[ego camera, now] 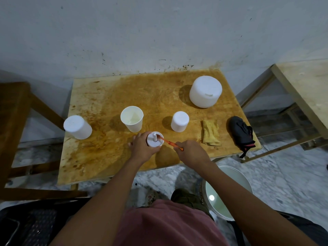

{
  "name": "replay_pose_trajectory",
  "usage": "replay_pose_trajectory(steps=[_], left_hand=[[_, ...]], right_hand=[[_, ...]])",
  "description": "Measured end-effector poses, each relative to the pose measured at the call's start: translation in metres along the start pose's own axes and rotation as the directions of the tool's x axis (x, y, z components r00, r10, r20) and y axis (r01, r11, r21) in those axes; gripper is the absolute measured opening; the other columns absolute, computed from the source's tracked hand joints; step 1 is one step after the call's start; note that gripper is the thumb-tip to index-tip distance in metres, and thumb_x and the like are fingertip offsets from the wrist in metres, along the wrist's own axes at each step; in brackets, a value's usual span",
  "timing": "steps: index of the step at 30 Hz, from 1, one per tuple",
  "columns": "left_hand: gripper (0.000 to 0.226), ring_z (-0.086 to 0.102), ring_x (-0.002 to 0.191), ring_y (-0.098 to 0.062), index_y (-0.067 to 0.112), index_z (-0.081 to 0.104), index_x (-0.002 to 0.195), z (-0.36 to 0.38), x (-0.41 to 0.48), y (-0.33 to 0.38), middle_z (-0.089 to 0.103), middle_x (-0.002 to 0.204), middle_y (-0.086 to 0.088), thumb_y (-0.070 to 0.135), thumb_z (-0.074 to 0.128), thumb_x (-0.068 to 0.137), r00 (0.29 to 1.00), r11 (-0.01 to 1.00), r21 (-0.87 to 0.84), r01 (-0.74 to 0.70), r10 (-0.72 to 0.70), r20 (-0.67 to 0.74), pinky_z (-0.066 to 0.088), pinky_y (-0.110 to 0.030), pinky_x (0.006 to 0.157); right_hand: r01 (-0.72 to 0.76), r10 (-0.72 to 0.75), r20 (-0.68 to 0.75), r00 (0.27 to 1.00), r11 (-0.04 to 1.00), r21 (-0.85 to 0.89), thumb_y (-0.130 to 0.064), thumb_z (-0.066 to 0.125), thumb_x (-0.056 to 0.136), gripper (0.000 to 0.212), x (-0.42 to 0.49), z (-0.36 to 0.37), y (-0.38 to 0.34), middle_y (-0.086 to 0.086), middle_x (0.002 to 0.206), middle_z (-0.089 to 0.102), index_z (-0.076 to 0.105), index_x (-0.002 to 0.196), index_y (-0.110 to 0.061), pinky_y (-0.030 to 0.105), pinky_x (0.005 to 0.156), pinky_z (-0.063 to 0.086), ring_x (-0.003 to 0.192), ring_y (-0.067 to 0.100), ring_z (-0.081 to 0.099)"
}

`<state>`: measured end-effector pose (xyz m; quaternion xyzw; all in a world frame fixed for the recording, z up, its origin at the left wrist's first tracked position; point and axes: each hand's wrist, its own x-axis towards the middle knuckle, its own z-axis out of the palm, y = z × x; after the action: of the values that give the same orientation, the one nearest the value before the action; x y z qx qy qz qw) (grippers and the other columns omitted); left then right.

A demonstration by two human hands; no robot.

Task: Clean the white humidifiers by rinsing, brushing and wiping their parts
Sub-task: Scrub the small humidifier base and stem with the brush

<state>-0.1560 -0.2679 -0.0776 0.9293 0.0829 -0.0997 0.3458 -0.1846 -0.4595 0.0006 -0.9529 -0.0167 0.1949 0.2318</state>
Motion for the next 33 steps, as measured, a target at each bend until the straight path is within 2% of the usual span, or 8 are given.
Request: replay_pose_trajectory(steps=[2, 5, 7, 10, 18, 24, 29, 33], left_hand=[[0.061, 0.039, 0.128, -0.026, 0.034, 0.055, 0.129, -0.001, 0.0, 0.001, 0.054, 0.132, 0.004, 0.051, 0.077, 0.074, 1.0, 1.0, -0.002, -0.006, 0.006, 0.0, 0.026, -0.045, 0.102], [0.062, 0.039, 0.127, -0.025, 0.035, 0.055, 0.127, -0.002, 0.001, 0.0, 0.055, 0.132, 0.006, 0.054, 0.077, 0.073, 1.0, 1.0, 0.007, -0.006, 0.006, 0.005, 0.026, -0.045, 0.1], [0.063, 0.037, 0.128, -0.024, 0.034, 0.054, 0.128, -0.002, 0.001, 0.0, 0.054, 0.132, 0.006, 0.055, 0.076, 0.073, 1.0, 1.0, 0.017, -0.002, 0.002, 0.005, 0.025, -0.045, 0.1], [0.066, 0.036, 0.129, -0.024, 0.033, 0.053, 0.131, -0.001, 0.0, 0.0, 0.052, 0.134, 0.005, 0.053, 0.077, 0.073, 1.0, 0.999, 0.037, 0.005, -0.005, 0.0, 0.025, -0.045, 0.101], [0.063, 0.037, 0.129, -0.025, 0.036, 0.053, 0.13, -0.001, 0.0, -0.003, 0.052, 0.133, 0.004, 0.054, 0.076, 0.074, 1.0, 1.0, -0.003, -0.005, 0.005, 0.018, 0.026, -0.045, 0.101], [0.07, 0.033, 0.132, -0.024, 0.036, 0.048, 0.136, -0.001, 0.002, -0.004, 0.048, 0.138, 0.005, 0.059, 0.073, 0.075, 0.999, 0.998, 0.059, -0.004, 0.001, 0.043, 0.025, -0.045, 0.103], [0.071, 0.034, 0.132, -0.025, 0.036, 0.048, 0.137, -0.001, 0.001, -0.005, 0.048, 0.139, 0.005, 0.061, 0.072, 0.075, 0.999, 0.998, 0.06, 0.0, -0.003, 0.044, 0.024, -0.046, 0.103], [0.07, 0.034, 0.131, -0.025, 0.034, 0.048, 0.138, -0.003, 0.003, -0.001, 0.048, 0.139, 0.003, 0.058, 0.072, 0.077, 0.999, 0.997, 0.081, 0.015, -0.019, 0.042, 0.024, -0.044, 0.103]], right_hand=[[0.028, -0.031, -0.024, 0.999, 0.992, -0.125, -0.033, 0.043, 0.103, 0.032, 0.001, 0.004, -0.005, 0.009, 0.095, 0.066, 0.064, 0.121, -0.017, 0.031, 0.063, 0.046, 0.084, 0.025, 0.063], [0.031, -0.037, -0.026, 0.999, 0.981, -0.191, -0.034, 0.041, 0.103, 0.031, -0.002, 0.006, -0.004, 0.007, 0.093, 0.063, 0.062, 0.118, -0.016, 0.031, 0.062, 0.043, 0.084, 0.024, 0.06], [0.014, -0.015, -0.001, 1.0, 0.982, -0.187, -0.033, 0.043, 0.103, 0.029, -0.007, 0.002, 0.0, 0.004, 0.084, 0.059, 0.065, 0.11, -0.015, 0.029, 0.06, 0.04, 0.076, 0.022, 0.056], [-0.025, 0.029, 0.056, 0.998, 0.998, -0.063, -0.031, 0.048, 0.101, 0.029, -0.013, 0.0, 0.004, 0.004, 0.074, 0.055, 0.07, 0.102, -0.011, 0.028, 0.055, 0.037, 0.069, 0.023, 0.056], [0.001, -0.005, -0.029, 1.0, 0.987, -0.161, -0.034, 0.042, 0.103, 0.03, 0.0, 0.002, -0.014, 0.005, 0.09, 0.063, 0.064, 0.114, -0.018, 0.032, 0.062, 0.045, 0.084, 0.024, 0.062], [-0.009, 0.022, 0.063, 0.998, 0.98, -0.197, -0.035, 0.045, 0.101, 0.031, -0.007, -0.007, -0.001, 0.001, 0.082, 0.055, 0.068, 0.108, -0.017, 0.03, 0.061, 0.045, 0.079, 0.021, 0.059], [-0.049, 0.06, 0.08, 0.995, 0.989, -0.141, -0.036, 0.049, 0.099, 0.033, -0.006, -0.011, -0.004, 0.005, 0.09, 0.063, 0.071, 0.108, -0.013, 0.031, 0.063, 0.049, 0.081, 0.021, 0.062], [-0.03, 0.046, 0.066, 0.997, 0.975, -0.219, -0.037, 0.051, 0.098, 0.031, -0.003, -0.017, -0.01, 0.003, 0.087, 0.065, 0.071, 0.107, -0.016, 0.029, 0.061, 0.048, 0.078, 0.021, 0.063]])
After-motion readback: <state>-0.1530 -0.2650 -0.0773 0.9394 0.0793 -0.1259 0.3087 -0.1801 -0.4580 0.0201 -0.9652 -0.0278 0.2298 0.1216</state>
